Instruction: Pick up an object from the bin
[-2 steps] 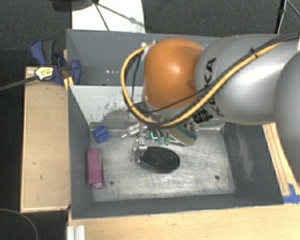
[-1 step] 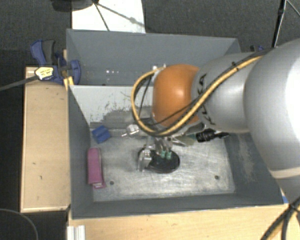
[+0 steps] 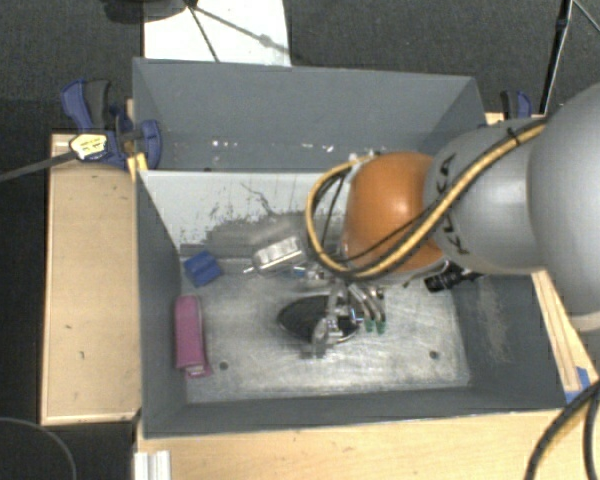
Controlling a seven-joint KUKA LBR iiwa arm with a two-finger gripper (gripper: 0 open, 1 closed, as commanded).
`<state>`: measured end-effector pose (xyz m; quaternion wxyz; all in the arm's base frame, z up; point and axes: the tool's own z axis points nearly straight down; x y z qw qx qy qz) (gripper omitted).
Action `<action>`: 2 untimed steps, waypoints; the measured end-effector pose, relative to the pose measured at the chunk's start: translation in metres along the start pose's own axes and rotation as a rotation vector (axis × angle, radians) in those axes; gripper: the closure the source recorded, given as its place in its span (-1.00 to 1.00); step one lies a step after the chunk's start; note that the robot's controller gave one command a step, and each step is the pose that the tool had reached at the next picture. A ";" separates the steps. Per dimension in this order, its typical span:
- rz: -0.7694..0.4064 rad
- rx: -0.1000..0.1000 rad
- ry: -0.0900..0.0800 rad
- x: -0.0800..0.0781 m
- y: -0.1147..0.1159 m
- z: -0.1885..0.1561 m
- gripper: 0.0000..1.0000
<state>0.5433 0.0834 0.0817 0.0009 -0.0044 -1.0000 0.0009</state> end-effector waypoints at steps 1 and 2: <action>0.002 -0.003 -0.003 -0.001 0.003 -0.002 1.00; 0.060 -0.004 -0.011 -0.012 -0.006 -0.134 1.00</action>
Offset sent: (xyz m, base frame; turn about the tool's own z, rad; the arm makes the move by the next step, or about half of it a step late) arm 0.0000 0.0000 0.0000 0.0000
